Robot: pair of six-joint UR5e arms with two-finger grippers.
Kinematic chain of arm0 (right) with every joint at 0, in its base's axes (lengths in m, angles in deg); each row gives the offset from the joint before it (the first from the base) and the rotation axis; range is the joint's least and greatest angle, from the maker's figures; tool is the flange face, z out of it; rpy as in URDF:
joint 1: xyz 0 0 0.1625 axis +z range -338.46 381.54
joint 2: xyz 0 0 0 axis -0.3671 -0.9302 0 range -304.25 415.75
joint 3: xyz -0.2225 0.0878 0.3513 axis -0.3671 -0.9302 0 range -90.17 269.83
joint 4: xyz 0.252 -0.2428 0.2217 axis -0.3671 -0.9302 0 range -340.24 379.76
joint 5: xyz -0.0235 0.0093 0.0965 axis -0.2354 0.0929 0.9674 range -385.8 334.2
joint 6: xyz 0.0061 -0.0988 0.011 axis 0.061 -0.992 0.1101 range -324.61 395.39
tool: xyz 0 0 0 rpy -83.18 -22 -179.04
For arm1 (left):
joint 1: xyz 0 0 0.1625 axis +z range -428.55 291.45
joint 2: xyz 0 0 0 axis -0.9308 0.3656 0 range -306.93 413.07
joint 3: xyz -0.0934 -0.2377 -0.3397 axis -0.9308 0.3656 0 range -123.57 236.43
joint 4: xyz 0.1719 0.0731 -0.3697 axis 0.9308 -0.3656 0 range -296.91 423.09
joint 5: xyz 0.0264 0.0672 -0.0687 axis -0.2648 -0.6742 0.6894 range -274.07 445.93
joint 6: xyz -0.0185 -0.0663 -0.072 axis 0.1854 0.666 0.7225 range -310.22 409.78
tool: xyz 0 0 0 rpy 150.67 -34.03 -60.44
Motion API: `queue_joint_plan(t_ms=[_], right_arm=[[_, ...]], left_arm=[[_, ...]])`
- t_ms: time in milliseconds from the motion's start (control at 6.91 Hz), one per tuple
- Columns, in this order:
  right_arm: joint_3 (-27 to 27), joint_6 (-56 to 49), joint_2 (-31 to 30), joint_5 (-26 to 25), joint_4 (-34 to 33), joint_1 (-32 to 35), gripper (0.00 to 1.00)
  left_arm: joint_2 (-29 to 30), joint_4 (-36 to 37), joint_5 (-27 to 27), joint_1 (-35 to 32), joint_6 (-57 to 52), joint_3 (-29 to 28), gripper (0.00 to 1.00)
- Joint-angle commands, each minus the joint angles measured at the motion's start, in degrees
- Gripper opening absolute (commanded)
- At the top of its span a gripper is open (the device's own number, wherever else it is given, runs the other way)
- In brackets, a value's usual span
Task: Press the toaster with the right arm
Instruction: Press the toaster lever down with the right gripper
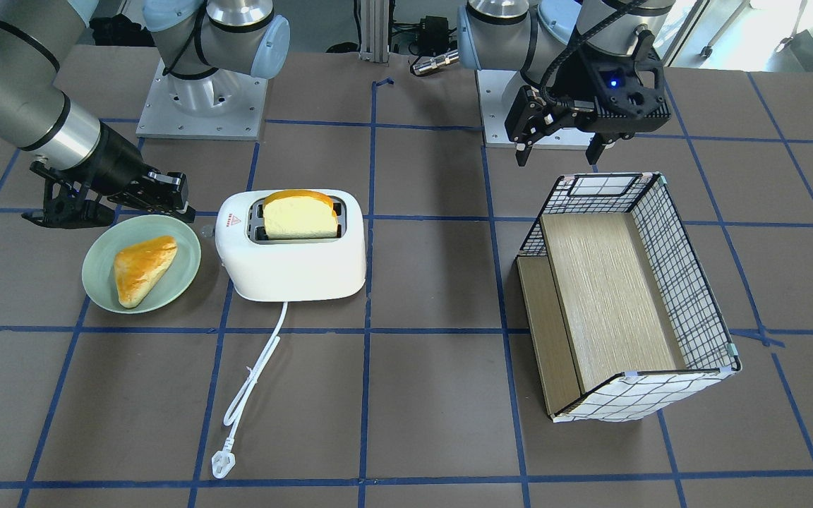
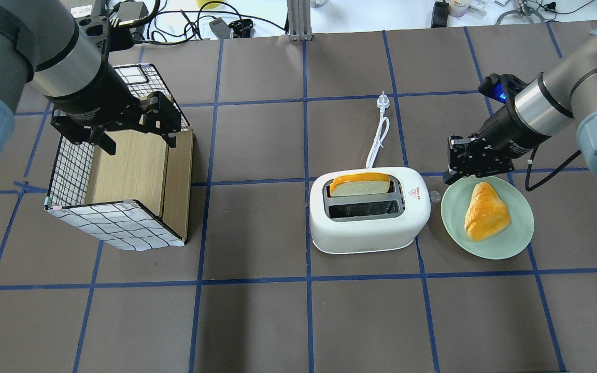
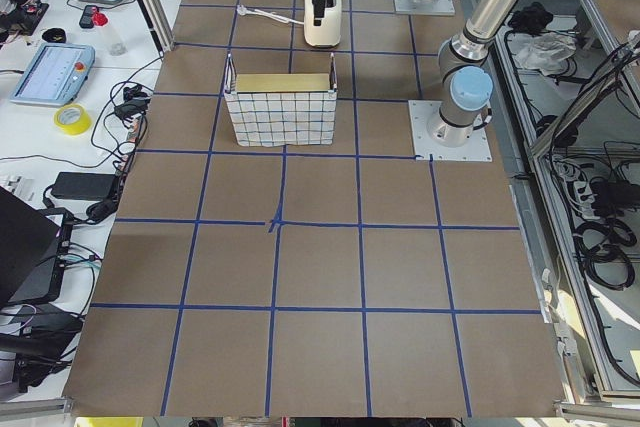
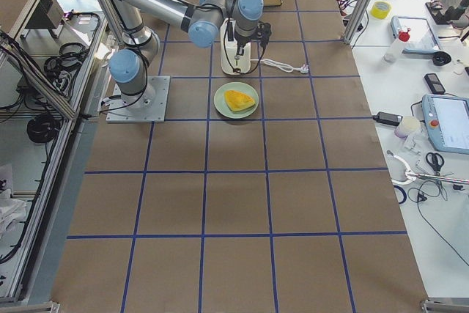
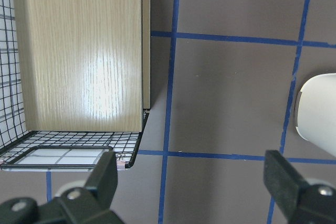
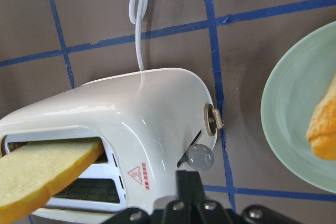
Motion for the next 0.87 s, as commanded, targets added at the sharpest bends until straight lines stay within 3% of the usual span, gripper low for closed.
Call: queue_joint_plan(t_ms=[0,724], right_arm=[[4.2,-2.6,0.0,1.8,-1.6,-2.4,0.00],[6.4,-4.5,0.2,4.8,-1.6,-3.0,0.00]], left_arm=[[0.0,0.0,0.1,0.0,0.0,0.0,1.00],[0.0,0.0,0.0,0.0,0.0,0.1,1.00]])
